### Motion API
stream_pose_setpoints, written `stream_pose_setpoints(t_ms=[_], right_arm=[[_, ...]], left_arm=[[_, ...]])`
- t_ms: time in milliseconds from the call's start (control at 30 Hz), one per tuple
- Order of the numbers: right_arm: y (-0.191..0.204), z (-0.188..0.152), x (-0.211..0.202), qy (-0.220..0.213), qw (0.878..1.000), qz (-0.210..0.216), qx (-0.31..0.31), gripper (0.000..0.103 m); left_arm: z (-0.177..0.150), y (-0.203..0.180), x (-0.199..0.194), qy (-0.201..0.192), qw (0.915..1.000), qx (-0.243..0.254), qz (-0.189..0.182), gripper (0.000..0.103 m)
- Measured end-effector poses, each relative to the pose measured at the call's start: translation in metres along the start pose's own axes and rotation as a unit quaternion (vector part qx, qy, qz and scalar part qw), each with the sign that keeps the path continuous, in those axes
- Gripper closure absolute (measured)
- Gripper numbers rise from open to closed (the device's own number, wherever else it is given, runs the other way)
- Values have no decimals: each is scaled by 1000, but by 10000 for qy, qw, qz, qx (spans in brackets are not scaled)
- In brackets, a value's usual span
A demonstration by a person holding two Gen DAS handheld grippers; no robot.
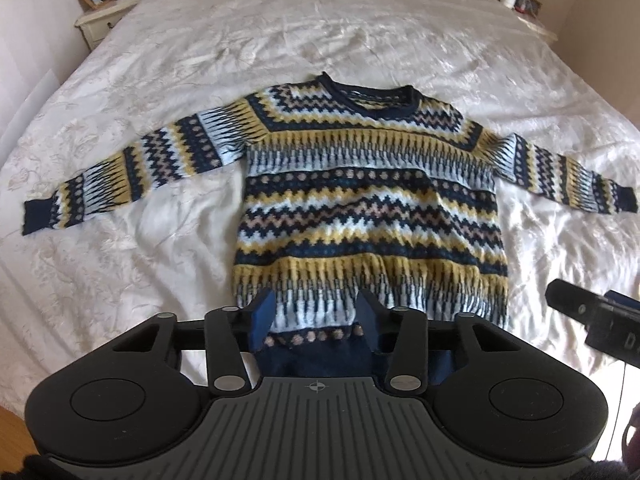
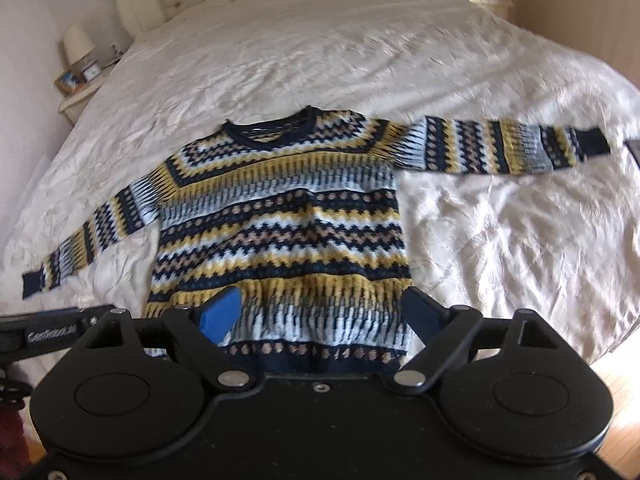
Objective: Fold small clothes
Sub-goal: 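Reach the right gripper to a sweater cuff and close on it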
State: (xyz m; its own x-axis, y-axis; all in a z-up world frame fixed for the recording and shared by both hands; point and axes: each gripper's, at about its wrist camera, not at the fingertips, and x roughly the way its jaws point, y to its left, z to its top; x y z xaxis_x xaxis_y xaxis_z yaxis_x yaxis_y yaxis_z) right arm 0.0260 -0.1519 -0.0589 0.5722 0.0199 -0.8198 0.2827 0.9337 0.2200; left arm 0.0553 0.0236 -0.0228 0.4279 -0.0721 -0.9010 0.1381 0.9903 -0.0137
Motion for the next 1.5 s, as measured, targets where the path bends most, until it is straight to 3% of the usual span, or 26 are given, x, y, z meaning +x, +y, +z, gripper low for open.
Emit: stream_pose_setpoints(t_ms=[133, 267, 333, 467, 667, 867, 967, 1100, 1267, 1333, 1433, 1467, 1500], right_arm=[[-41, 13, 20, -24, 9999, 20, 145, 25], [-102, 40, 44, -79, 9968, 665, 440, 29], [-135, 57, 58, -136, 9959, 772, 448, 30], [-188, 91, 86, -131, 9993, -33, 338, 30], [-283, 143, 121, -375, 9928, -1040, 456, 30], [-366, 175, 145, -465, 9916, -1039, 610, 33], [-400, 186, 156, -399, 9894, -1254, 619, 33], [-434, 194, 167, -366, 9883, -1424, 398, 32], [-457, 192, 192, -33, 9916, -1223, 423, 33], [-461, 191, 197, 20, 9934, -1033, 501, 43], [-460, 190, 201, 133, 9953, -749, 601, 72], [-460, 191, 202, 164, 9958, -608, 668, 88], [-459, 192, 204, 196, 9959, -451, 761, 88]], left_arm=[[12, -19, 6, -187, 9997, 70, 169, 65], [31, -44, 16, -157, 9995, 17, 280, 65], [40, -58, 21, -136, 9993, -16, 336, 65], [53, -84, 29, -159, 9981, -53, 588, 64], [69, -119, 39, -162, 9971, -279, 683, 65], [81, -152, 52, -15, 9962, -380, 787, 65], [86, -164, 58, 63, 9955, -386, 862, 64], [92, -179, 65, 159, 9947, -334, 962, 64], [100, -191, 71, 235, 9943, -239, 1008, 64], [103, -194, 72, 237, 9942, -214, 1031, 64], [105, -193, 73, 241, 9939, -233, 1050, 64], [105, -192, 74, 248, 9938, -236, 1056, 64], [105, -191, 74, 253, 9938, -239, 1059, 64]])
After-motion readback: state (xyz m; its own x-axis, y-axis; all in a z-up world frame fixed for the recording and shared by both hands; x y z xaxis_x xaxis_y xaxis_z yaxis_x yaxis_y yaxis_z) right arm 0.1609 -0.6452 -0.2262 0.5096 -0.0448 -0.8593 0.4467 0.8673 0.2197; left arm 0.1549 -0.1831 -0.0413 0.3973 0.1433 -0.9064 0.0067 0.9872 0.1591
